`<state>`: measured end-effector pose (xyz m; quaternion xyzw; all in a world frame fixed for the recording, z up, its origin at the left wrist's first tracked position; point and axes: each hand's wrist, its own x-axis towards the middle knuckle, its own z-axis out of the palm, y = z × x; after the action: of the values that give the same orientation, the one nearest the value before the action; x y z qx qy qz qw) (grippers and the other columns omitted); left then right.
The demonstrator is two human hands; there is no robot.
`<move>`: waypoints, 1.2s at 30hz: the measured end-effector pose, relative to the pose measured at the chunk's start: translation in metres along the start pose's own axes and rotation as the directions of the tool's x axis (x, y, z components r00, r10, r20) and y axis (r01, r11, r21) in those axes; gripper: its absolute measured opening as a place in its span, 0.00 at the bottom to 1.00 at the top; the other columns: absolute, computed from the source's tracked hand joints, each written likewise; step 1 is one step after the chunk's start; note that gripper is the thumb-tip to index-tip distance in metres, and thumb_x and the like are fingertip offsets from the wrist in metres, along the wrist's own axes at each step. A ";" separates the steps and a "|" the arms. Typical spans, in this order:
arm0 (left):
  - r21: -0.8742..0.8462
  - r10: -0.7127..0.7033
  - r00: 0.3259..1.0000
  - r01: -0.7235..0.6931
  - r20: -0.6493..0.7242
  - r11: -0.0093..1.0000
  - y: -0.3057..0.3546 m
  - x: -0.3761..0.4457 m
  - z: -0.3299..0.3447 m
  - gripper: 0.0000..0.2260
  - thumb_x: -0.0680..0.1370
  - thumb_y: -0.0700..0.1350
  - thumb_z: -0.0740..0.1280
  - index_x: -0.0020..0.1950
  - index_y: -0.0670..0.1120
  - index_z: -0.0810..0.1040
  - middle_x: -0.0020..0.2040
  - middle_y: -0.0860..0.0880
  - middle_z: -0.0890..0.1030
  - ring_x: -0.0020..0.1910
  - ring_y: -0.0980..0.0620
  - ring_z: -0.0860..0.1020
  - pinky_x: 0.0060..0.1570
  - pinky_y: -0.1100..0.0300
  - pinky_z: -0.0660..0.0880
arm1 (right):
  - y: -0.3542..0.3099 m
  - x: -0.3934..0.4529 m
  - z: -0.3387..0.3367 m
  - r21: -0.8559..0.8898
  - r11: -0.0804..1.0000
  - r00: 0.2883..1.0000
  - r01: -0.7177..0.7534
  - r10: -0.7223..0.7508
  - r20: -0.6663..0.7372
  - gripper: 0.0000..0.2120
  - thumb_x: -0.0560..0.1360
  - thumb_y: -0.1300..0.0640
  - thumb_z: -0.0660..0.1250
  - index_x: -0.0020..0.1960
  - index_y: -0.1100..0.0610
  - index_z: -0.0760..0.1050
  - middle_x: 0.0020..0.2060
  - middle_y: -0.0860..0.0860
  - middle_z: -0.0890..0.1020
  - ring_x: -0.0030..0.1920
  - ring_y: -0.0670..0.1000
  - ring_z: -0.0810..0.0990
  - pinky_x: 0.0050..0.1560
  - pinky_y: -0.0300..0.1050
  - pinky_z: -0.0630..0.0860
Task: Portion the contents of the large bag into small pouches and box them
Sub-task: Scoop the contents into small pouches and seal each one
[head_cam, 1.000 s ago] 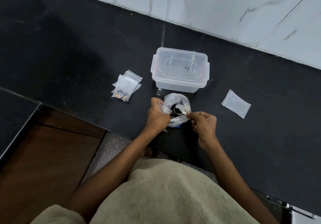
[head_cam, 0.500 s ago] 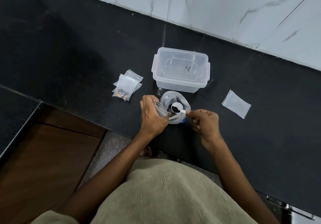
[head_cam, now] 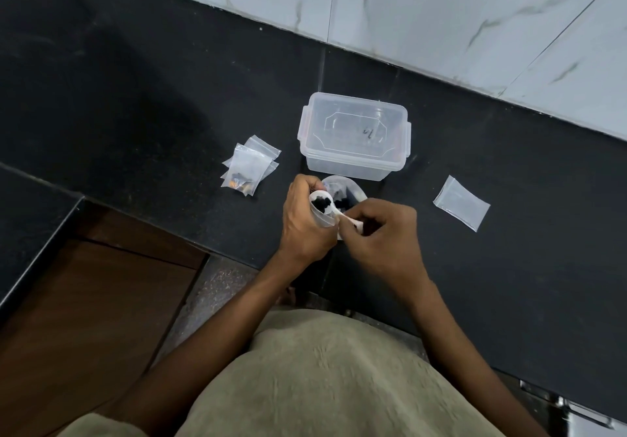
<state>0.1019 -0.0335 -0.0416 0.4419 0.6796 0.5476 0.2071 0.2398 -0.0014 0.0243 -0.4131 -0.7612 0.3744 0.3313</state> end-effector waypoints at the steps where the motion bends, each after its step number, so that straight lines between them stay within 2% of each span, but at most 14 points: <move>1: -0.028 -0.008 1.000 0.008 -0.004 1.000 0.000 0.001 -0.001 0.24 0.61 0.41 0.81 0.49 0.43 0.70 0.44 0.47 0.75 0.40 0.51 0.74 0.38 0.57 0.73 | 0.001 -0.001 0.002 -0.107 0.991 0.997 0.075 -0.075 0.012 0.08 0.71 0.63 0.74 0.34 0.58 0.82 0.28 0.48 0.80 0.27 0.48 0.75 0.28 0.45 0.72; 4: -0.088 -0.024 0.999 0.021 -0.024 0.996 0.003 0.001 -0.001 0.23 0.62 0.41 0.80 0.49 0.41 0.71 0.44 0.45 0.76 0.39 0.55 0.73 0.38 0.63 0.72 | 0.000 -0.003 0.006 -0.405 0.884 0.969 0.234 -0.244 0.027 0.08 0.72 0.60 0.74 0.34 0.57 0.81 0.29 0.48 0.76 0.27 0.50 0.72 0.26 0.48 0.71; 9: -0.164 -0.076 0.995 0.065 -0.062 0.984 0.004 0.006 -0.002 0.23 0.63 0.44 0.79 0.50 0.42 0.70 0.42 0.42 0.76 0.37 0.50 0.73 0.35 0.55 0.74 | -0.004 -0.008 0.009 -0.506 0.769 0.881 0.390 -0.472 -0.037 0.03 0.74 0.61 0.75 0.41 0.59 0.85 0.32 0.51 0.79 0.29 0.49 0.74 0.27 0.41 0.67; 12: -0.185 -0.083 0.994 0.069 -0.066 0.980 0.004 0.008 -0.001 0.23 0.62 0.40 0.79 0.50 0.41 0.70 0.43 0.41 0.76 0.37 0.50 0.73 0.35 0.55 0.74 | -0.002 -0.008 0.009 -0.534 0.745 0.874 0.400 -0.486 -0.023 0.02 0.75 0.60 0.75 0.45 0.59 0.86 0.33 0.51 0.80 0.30 0.50 0.76 0.29 0.40 0.68; 15: -0.189 -0.076 0.995 0.061 -0.070 0.980 0.006 0.010 -0.002 0.24 0.64 0.43 0.78 0.52 0.41 0.70 0.43 0.41 0.76 0.37 0.47 0.75 0.35 0.54 0.75 | -0.002 -0.007 0.010 -0.543 0.734 0.851 0.408 -0.521 -0.065 0.03 0.75 0.60 0.75 0.47 0.59 0.87 0.32 0.51 0.80 0.30 0.50 0.76 0.27 0.42 0.69; 19: -0.190 -0.078 0.994 0.062 -0.080 0.980 0.009 0.011 0.000 0.22 0.64 0.44 0.77 0.51 0.42 0.70 0.43 0.43 0.76 0.38 0.52 0.74 0.36 0.56 0.75 | 0.002 -0.006 0.009 -0.556 0.722 0.830 0.411 -0.548 -0.099 0.04 0.76 0.61 0.74 0.48 0.60 0.87 0.32 0.52 0.79 0.29 0.50 0.76 0.26 0.44 0.71; 22: -0.183 -0.067 0.994 0.050 -0.086 0.982 0.009 0.013 0.001 0.22 0.64 0.45 0.76 0.51 0.41 0.70 0.43 0.42 0.76 0.39 0.47 0.75 0.37 0.53 0.76 | 0.005 -0.004 0.008 -0.560 0.713 0.837 0.422 -0.544 -0.063 0.04 0.76 0.60 0.74 0.46 0.59 0.87 0.32 0.51 0.79 0.29 0.50 0.75 0.27 0.41 0.68; 24: -0.178 -0.059 0.995 0.044 -0.080 0.983 0.008 0.013 0.002 0.21 0.64 0.43 0.76 0.50 0.41 0.70 0.44 0.42 0.76 0.39 0.46 0.75 0.38 0.53 0.75 | 0.008 -0.003 0.007 -0.548 0.730 0.861 0.407 -0.507 -0.036 0.04 0.76 0.59 0.74 0.45 0.58 0.87 0.32 0.50 0.78 0.28 0.50 0.75 0.27 0.40 0.67; 27: -0.174 -0.052 0.997 0.040 -0.061 0.984 0.007 0.013 0.002 0.23 0.64 0.38 0.79 0.50 0.41 0.70 0.43 0.42 0.75 0.38 0.50 0.74 0.37 0.54 0.75 | 0.005 -0.003 0.007 -0.345 0.883 0.907 0.317 -0.389 -0.162 0.03 0.75 0.60 0.75 0.44 0.59 0.87 0.31 0.50 0.79 0.28 0.48 0.74 0.28 0.41 0.71; 29: -0.151 -0.042 0.997 0.033 -0.062 0.988 0.004 0.014 0.003 0.23 0.63 0.37 0.78 0.51 0.41 0.70 0.44 0.43 0.75 0.39 0.50 0.75 0.38 0.56 0.75 | -0.001 -0.002 0.005 -0.026 0.991 0.966 0.132 -0.135 -0.221 0.01 0.73 0.62 0.76 0.43 0.60 0.87 0.31 0.49 0.82 0.29 0.47 0.77 0.31 0.41 0.73; 30: -0.132 -0.041 0.997 0.032 -0.067 0.991 0.004 0.015 0.003 0.22 0.64 0.37 0.78 0.52 0.41 0.70 0.45 0.44 0.75 0.41 0.49 0.75 0.40 0.57 0.75 | -0.003 0.000 0.003 0.139 0.990 0.977 -0.010 0.039 -0.209 0.02 0.74 0.62 0.76 0.43 0.60 0.87 0.31 0.49 0.83 0.30 0.47 0.79 0.32 0.42 0.74; 32: -0.120 -0.064 0.995 0.055 -0.072 0.991 0.006 0.015 0.002 0.18 0.68 0.36 0.74 0.53 0.41 0.70 0.46 0.46 0.76 0.44 0.51 0.76 0.44 0.58 0.75 | -0.001 0.004 -0.001 0.341 0.899 0.930 -0.276 0.339 -0.142 0.06 0.75 0.61 0.75 0.39 0.59 0.86 0.27 0.47 0.81 0.27 0.46 0.76 0.30 0.39 0.71; 34: -0.144 -0.109 0.992 0.099 -0.065 0.985 0.005 0.015 -0.002 0.16 0.69 0.35 0.69 0.55 0.42 0.71 0.46 0.49 0.76 0.46 0.54 0.76 0.48 0.59 0.75 | 0.010 0.005 -0.006 0.309 0.853 0.871 -0.420 0.475 -0.129 0.10 0.76 0.60 0.75 0.35 0.58 0.84 0.23 0.45 0.77 0.25 0.44 0.70 0.28 0.37 0.67; 36: -0.172 -0.141 0.989 0.132 -0.041 0.976 0.002 0.014 -0.006 0.20 0.67 0.35 0.65 0.57 0.46 0.72 0.48 0.51 0.76 0.50 0.49 0.76 0.54 0.51 0.76 | 0.021 0.005 -0.009 0.135 0.860 0.852 -0.492 0.508 -0.128 0.12 0.75 0.58 0.75 0.33 0.55 0.83 0.23 0.43 0.77 0.25 0.41 0.69 0.29 0.39 0.67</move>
<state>0.0905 -0.0250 -0.0344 0.3604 0.6646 0.5993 0.2632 0.2534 0.0134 0.0123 -0.6086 -0.5796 0.4502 0.3017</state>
